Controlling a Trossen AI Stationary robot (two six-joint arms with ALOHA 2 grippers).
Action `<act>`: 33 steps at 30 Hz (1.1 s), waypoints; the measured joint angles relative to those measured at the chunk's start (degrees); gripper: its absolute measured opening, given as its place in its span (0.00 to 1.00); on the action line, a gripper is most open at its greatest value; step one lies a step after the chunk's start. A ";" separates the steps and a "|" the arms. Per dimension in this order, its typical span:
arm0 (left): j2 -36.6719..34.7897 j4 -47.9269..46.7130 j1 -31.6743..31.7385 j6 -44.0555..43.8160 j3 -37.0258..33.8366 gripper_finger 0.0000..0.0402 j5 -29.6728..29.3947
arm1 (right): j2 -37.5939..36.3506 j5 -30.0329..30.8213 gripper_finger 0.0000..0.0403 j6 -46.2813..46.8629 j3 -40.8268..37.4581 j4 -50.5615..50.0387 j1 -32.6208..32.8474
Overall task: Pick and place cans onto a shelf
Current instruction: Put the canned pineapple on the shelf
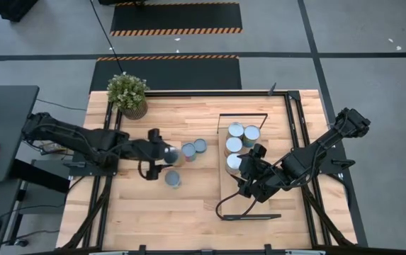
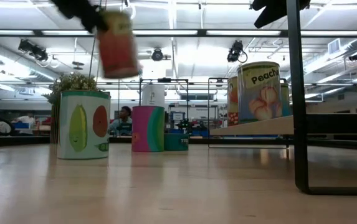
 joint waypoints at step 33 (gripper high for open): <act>29.10 15.92 -1.75 4.56 25.03 0.79 4.72 | 0.01 1.84 0.87 -22.11 -9.30 30.91 -0.06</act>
